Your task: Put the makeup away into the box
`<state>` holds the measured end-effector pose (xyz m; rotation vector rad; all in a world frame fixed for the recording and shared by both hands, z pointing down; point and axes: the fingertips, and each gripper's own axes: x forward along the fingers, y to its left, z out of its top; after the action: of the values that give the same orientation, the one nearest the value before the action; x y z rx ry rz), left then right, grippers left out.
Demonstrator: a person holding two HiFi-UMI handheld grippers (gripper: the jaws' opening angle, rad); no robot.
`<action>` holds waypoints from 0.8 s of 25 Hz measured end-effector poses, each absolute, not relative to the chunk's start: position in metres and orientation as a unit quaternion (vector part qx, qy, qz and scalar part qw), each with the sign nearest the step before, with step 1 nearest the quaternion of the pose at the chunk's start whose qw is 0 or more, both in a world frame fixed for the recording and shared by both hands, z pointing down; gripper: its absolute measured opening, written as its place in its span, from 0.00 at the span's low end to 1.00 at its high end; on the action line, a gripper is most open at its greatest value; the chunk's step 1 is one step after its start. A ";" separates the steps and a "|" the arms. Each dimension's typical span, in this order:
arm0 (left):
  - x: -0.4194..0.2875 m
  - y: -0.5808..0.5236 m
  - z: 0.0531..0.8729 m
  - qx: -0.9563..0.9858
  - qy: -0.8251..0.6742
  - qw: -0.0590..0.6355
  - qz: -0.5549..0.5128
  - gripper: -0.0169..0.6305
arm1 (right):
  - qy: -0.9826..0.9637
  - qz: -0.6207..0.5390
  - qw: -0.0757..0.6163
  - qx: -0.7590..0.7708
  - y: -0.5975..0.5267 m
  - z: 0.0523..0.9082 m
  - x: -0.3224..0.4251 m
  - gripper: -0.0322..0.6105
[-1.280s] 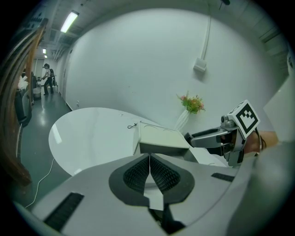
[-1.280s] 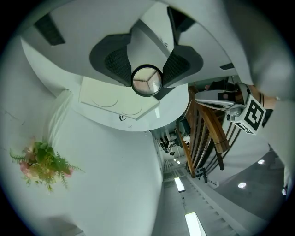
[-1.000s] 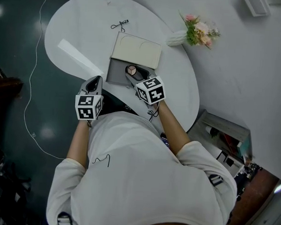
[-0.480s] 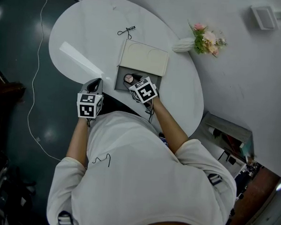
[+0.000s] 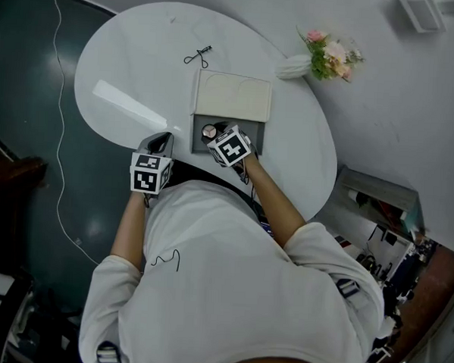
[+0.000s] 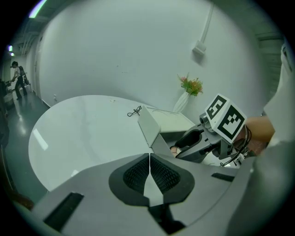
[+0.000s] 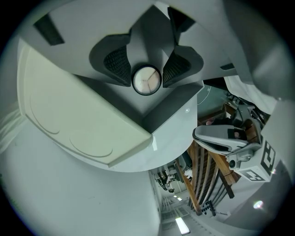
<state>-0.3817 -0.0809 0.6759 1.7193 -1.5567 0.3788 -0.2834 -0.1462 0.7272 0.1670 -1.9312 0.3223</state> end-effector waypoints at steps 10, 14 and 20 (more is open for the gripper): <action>-0.371 -0.098 0.654 0.697 -0.594 0.371 0.156 0.06 | -0.840 0.133 0.514 0.113 -0.157 0.693 -0.277 0.28; -0.341 -0.111 0.645 0.714 -0.580 0.356 0.166 0.06 | -0.860 0.156 0.461 0.152 -0.172 0.662 -0.257 0.05; -0.291 -0.133 0.634 0.721 -0.578 0.346 0.164 0.06 | -0.873 0.162 0.415 0.199 -0.180 0.638 -0.200 0.05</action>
<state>-0.2911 -0.1331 0.6341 1.8700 -1.4987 0.4264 -0.2003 -0.1796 0.6377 0.5002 -2.1931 0.4075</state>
